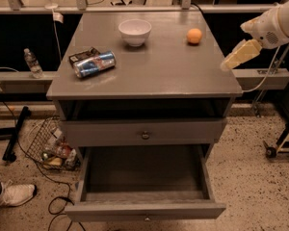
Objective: Place orange into middle drawer
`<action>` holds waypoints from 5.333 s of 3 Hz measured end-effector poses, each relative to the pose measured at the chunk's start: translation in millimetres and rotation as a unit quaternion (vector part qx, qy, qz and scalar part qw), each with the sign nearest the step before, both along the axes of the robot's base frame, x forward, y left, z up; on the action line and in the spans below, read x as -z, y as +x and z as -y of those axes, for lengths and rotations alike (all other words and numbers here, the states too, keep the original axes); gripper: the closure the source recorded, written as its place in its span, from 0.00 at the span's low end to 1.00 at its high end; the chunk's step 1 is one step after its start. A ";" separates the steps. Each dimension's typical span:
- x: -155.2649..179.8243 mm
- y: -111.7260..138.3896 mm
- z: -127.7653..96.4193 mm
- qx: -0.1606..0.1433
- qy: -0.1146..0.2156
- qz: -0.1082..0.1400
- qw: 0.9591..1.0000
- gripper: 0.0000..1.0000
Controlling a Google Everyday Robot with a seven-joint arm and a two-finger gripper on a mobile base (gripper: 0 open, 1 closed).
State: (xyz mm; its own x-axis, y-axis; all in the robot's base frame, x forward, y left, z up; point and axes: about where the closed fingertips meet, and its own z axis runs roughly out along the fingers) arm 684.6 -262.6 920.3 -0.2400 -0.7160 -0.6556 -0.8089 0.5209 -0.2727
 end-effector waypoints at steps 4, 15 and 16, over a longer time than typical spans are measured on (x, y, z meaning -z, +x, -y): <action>35.2 131.6 17.3 0.171 0.096 0.070 0.978 0.00; 33.7 208.6 -55.0 0.120 0.197 0.090 0.969 1.00; 10.9 162.6 -54.1 0.077 0.171 0.077 0.979 1.00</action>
Offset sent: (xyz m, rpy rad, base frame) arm 0.1156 -0.0329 -0.0399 0.1631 -0.1210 -0.3075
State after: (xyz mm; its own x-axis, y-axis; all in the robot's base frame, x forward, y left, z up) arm 847.2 -208.5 909.4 -0.2084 -0.4118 -0.8871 -0.6764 0.7158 -0.1734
